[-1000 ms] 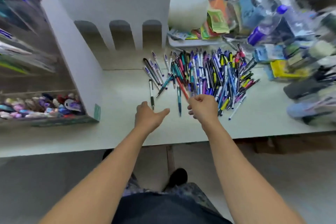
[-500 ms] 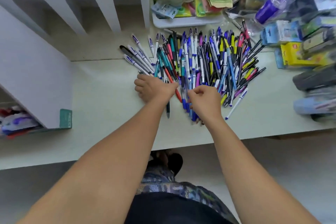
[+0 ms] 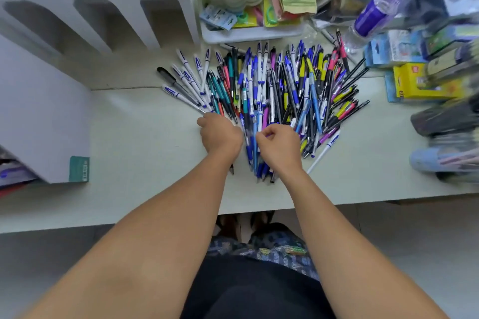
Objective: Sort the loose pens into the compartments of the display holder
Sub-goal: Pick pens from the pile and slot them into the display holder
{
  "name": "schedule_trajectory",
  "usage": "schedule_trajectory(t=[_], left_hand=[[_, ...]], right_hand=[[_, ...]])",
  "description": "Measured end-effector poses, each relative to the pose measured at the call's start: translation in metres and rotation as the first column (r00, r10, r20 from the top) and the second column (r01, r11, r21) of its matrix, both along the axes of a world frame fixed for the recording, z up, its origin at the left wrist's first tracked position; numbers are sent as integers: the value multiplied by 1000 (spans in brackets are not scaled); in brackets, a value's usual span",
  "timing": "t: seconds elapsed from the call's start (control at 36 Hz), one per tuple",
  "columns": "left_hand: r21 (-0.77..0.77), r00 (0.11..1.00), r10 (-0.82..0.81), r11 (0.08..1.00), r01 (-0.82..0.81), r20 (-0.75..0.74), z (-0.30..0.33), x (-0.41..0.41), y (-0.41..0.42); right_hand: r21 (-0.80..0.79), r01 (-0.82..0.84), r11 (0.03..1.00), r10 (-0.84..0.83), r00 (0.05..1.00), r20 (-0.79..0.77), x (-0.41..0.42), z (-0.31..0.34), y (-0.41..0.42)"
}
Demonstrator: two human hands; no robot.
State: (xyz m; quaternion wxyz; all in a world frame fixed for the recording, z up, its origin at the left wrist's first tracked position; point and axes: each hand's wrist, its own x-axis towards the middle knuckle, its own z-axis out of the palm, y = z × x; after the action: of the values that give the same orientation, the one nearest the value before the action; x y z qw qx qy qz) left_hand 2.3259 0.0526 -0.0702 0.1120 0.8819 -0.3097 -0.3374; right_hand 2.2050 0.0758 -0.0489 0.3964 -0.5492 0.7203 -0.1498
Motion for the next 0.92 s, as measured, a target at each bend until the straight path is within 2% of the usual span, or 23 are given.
schedule_trajectory(t=[0.19,0.47,0.64,0.72,0.78,0.92], left_hand=[[-43,993,99,994,-102,-68,2,-17,5],[-1,999,40,999,-40,11,-3,-29,8],[-42,999,51,998,-51,-1,-6,-14,8],[-68,988,104,991,-112,-117,-3,-1,8],[-68,954,140,984,-163,-266,4,8,11],[-59,759,35,994,-97,-650,34,20,32]], right_hand=[[0,-59,998,59,998,29,-14,-3,-17],[13,-46,999,45,998,51,-40,-11,-14],[-26,-65,998,67,994,83,-40,-10,-12],[-54,-72,996,77,991,109,-40,-5,-12],[-74,-86,994,95,987,127,-40,1,-12],[-98,-123,988,145,954,264,-27,22,-18]])
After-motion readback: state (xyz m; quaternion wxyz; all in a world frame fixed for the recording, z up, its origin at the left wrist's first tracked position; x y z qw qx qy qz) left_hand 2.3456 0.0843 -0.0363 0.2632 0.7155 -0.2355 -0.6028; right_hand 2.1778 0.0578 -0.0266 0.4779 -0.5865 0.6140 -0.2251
